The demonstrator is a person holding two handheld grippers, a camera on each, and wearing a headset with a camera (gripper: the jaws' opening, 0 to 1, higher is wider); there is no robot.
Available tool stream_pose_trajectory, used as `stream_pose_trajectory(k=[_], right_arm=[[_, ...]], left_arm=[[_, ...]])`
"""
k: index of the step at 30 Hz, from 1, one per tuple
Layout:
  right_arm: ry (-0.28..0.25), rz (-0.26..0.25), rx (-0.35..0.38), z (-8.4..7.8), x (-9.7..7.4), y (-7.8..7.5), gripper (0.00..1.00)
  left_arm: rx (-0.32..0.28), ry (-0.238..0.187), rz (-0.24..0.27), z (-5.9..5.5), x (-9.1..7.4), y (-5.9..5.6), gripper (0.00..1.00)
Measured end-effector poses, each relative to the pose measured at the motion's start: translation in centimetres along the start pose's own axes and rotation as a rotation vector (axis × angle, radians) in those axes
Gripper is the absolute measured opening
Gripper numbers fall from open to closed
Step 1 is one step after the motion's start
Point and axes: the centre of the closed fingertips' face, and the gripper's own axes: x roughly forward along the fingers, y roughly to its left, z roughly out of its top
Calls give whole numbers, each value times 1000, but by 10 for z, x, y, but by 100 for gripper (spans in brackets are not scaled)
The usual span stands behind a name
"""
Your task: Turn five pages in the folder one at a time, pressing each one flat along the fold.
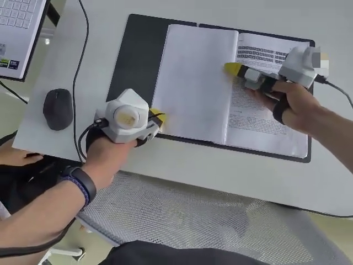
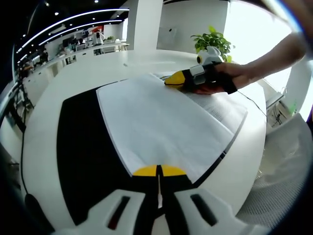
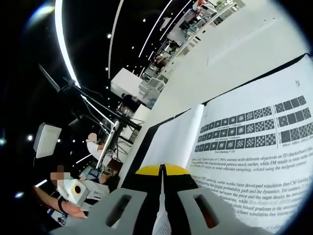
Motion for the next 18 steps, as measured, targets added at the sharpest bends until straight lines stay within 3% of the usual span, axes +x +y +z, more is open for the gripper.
stream_pose_trajectory(k=[9, 16, 18], right_arm=[[-83, -32, 53, 30, 14, -9, 0], [-160, -83, 94, 59, 25, -26, 0], [-203, -88, 148, 67, 27, -33, 0]], left_arm=[[-5, 4, 5, 1, -1, -1, 0], [-16, 1, 12, 1, -2, -3, 0], [-17, 1, 14, 1, -2, -3, 0]])
